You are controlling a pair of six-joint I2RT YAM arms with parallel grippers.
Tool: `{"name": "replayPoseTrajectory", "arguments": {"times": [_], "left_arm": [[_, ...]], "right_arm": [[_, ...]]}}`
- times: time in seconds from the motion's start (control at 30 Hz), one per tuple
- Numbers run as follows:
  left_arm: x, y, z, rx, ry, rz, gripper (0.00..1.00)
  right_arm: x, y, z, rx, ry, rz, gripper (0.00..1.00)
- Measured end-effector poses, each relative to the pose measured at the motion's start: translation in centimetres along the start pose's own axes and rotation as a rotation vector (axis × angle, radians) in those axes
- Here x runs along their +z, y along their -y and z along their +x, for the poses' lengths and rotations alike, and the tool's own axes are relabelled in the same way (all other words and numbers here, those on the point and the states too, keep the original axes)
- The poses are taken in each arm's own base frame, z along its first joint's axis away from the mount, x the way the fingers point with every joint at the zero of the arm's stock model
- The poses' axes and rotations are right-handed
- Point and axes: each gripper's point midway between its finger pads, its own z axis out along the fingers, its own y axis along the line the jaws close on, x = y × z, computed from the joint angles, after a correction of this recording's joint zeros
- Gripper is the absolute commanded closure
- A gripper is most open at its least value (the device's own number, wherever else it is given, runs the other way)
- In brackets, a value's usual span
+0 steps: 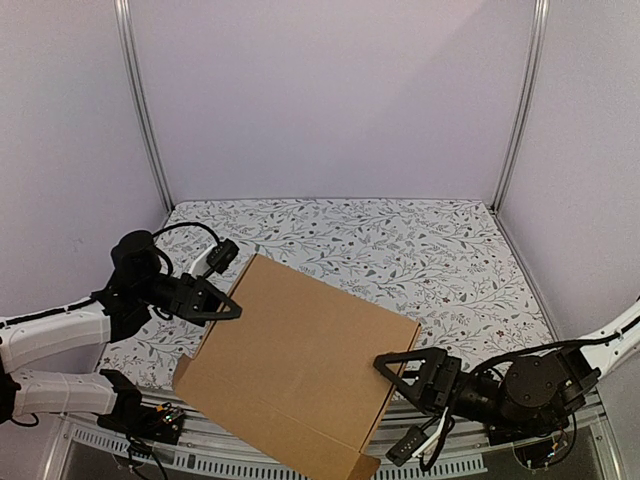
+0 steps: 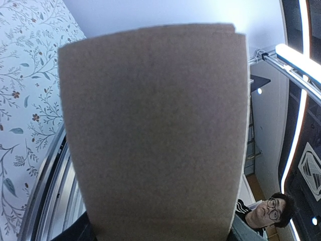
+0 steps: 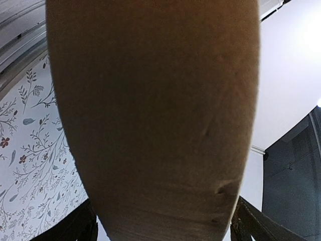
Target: Fold the paper box
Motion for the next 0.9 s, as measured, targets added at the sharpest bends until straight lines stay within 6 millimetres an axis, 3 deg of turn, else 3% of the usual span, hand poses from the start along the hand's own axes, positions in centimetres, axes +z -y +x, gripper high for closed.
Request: {"name": "replayPoseTrajectory", "arguments": {"times": [0.2, 0.37, 0.57, 0.9], "left_arm": [[0.04, -0.07, 0.04, -0.001, -0.002, 0.0, 0.59], [0.07, -0.18, 0.04, -0.001, -0.004, -0.001, 0.52], [0.07, -0.48, 0.14, -0.006, -0.007, -0.008, 0.31], [-0.04, -0.33, -0.37, 0.026, 0.015, -0.053, 0.01]], "right_arm": [[0.04, 0.34, -0.28, -0.014, 0.0, 0.014, 0.27], [0.0, 0.37, -0.2, -0.018, -0.008, 0.015, 0.33], [-0.12, 0.47, -0.23, -0.014, -0.017, 0.019, 0.49], [-0.09, 0.89, -0.01, 0.052, -0.041, 0.036, 0.55]]}}
